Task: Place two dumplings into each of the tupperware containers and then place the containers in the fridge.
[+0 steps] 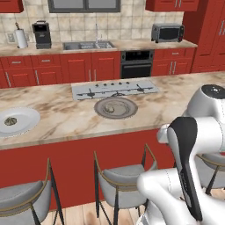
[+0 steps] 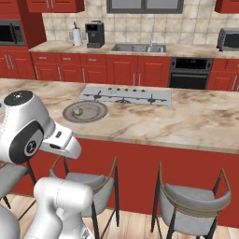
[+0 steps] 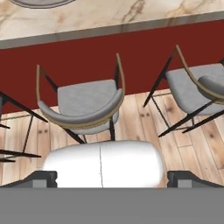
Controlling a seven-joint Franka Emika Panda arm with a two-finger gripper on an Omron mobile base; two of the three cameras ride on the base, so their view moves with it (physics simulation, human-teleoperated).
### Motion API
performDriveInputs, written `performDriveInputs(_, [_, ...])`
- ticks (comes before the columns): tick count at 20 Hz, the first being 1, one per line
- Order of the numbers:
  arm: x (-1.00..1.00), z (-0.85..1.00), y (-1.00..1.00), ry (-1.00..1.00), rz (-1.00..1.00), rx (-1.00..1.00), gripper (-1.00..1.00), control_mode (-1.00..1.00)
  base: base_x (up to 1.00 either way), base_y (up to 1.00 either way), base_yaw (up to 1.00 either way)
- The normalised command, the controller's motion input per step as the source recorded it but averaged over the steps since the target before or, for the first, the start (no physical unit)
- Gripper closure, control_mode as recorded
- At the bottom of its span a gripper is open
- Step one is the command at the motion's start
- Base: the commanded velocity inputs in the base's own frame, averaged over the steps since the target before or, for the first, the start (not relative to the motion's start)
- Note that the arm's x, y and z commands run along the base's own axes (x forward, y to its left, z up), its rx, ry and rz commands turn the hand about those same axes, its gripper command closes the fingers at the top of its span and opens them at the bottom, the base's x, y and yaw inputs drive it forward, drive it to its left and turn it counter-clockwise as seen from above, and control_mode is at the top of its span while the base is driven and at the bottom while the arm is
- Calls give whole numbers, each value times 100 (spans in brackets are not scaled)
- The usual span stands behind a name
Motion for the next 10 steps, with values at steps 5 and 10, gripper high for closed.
performDriveInputs(5, [98,10,52,2,7,1,-100,-100,0,0,0])
performDriveInputs(10, [100,2,54,15,19,2,-100,-100,0,0,0])
